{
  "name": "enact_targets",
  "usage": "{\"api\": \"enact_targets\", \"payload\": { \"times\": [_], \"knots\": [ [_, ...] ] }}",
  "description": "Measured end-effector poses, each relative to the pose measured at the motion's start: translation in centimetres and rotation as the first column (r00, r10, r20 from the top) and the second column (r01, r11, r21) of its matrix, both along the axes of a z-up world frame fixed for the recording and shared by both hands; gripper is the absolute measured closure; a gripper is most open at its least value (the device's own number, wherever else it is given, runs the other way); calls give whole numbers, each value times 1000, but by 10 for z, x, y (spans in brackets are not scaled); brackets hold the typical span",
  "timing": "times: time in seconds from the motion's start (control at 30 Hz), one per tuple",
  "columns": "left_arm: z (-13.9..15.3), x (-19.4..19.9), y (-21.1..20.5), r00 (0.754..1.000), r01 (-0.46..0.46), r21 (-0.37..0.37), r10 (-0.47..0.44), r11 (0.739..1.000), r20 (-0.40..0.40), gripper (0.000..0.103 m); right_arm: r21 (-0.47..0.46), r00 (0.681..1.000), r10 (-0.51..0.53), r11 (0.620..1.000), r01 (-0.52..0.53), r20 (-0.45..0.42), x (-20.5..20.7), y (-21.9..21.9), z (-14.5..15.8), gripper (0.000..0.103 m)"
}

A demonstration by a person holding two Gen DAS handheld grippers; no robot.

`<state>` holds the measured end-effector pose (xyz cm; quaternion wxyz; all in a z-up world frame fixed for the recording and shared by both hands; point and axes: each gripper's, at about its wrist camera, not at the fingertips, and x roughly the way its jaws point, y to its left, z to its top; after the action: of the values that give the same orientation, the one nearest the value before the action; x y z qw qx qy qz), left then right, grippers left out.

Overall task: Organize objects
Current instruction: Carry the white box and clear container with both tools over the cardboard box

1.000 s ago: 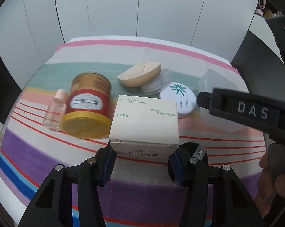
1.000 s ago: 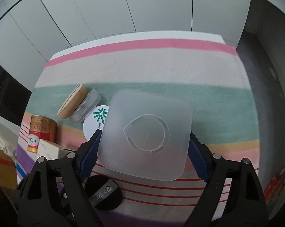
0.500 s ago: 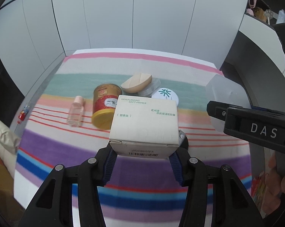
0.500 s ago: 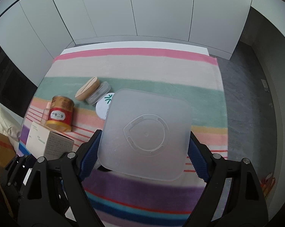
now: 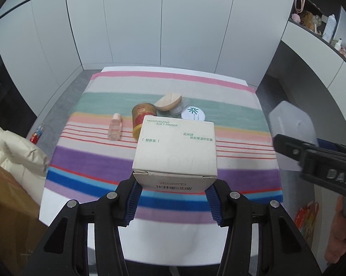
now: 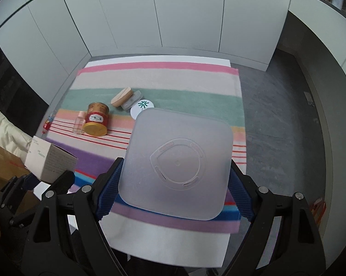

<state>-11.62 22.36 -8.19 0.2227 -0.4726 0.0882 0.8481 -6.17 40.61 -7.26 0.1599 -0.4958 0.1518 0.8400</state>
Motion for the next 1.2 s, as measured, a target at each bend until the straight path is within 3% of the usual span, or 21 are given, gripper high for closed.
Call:
{"api": "enact_targets", "payload": {
  "times": [0.2, 0.33, 0.53, 0.63, 0.8, 1.2],
  "knots": [
    [28, 23, -10, 1000, -1, 8, 1, 1000, -19, 52, 21, 1000, 26, 999, -25, -15, 35, -11, 31, 16],
    [40, 37, -21, 999, -45, 26, 45, 999, -24, 52, 72, 996, 89, 993, -89, -5, 42, -27, 46, 16],
    [50, 53, -42, 997, -68, 29, 68, 997, -25, 52, 96, 991, 118, 989, -111, -62, 49, -28, 74, 16],
    [60, 57, -55, 996, -69, 30, 71, 997, -60, 52, 104, 985, 155, 984, -147, -77, 46, -33, 78, 16],
    [69, 61, -79, 990, -65, 31, 68, 997, -122, 52, 33, 983, 147, 989, -144, -112, 33, -45, 78, 16],
    [78, 46, -150, 971, -186, 89, 197, 979, -132, 52, 91, 942, 293, 955, -282, -163, -8, -124, 80, 16]
  ]
}}
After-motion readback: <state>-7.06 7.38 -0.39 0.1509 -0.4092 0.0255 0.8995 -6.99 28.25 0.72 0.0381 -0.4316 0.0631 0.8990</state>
